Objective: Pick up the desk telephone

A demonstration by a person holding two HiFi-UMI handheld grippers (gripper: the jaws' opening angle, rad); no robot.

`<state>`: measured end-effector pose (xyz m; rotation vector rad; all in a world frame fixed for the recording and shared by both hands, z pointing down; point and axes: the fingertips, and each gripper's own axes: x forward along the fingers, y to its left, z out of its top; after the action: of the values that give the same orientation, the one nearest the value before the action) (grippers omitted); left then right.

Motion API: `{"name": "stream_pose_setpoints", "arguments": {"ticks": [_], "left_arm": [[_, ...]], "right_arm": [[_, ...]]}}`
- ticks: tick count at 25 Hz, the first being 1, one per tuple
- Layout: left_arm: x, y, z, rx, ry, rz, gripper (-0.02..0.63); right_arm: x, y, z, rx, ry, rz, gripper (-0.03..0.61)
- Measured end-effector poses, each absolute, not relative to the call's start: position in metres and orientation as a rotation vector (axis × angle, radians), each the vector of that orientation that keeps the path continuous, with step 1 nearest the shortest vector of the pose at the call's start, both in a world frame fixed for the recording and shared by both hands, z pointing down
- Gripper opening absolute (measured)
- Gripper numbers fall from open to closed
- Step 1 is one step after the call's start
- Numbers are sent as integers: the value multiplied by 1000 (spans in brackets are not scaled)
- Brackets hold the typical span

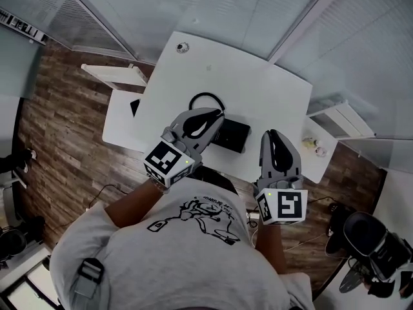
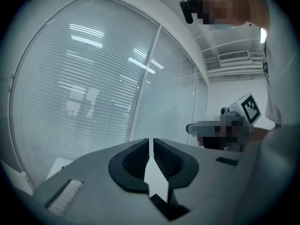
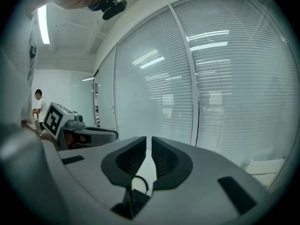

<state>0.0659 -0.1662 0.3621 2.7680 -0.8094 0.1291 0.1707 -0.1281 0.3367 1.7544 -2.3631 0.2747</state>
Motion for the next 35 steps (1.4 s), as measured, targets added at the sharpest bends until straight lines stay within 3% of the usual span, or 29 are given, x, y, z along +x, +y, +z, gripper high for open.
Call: {"name": "stream_pose_setpoints", "arguments": {"ticks": [24,35], "left_arm": [[31,-143,572,2446,-684,502,119],[14,-127,674,2297,-636,695,141]], "right_arm": [[158,-100,531,1558,-2131,751,89],[160,-85,616,1504,-2053,935,146]]}}
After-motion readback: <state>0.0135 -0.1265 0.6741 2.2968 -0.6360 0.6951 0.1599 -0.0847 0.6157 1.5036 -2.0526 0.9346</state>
